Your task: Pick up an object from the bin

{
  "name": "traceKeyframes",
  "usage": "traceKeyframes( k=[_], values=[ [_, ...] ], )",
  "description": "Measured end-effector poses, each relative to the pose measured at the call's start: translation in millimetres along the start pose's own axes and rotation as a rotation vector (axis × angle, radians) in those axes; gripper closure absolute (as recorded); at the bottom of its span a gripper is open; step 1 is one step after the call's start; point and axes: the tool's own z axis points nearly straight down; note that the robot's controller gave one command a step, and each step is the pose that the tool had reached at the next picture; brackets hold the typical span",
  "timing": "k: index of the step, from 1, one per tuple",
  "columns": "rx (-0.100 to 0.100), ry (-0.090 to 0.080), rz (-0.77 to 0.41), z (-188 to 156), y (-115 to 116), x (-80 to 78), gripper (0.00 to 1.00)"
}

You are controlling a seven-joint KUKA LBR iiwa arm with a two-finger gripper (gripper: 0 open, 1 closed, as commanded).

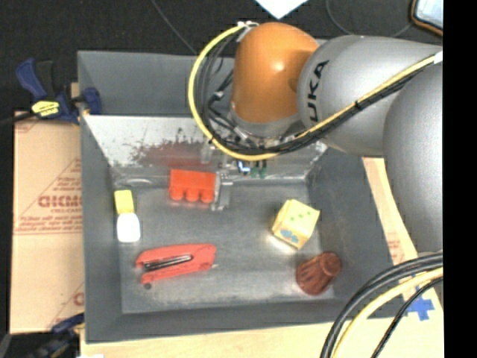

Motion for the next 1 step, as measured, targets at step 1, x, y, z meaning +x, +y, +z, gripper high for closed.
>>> traceKeyframes(
  k=[1],
  values=[
    [-0.001, -0.008, 0.004, -4.6, -0.6, -1.9, 0.00]
  ],
)
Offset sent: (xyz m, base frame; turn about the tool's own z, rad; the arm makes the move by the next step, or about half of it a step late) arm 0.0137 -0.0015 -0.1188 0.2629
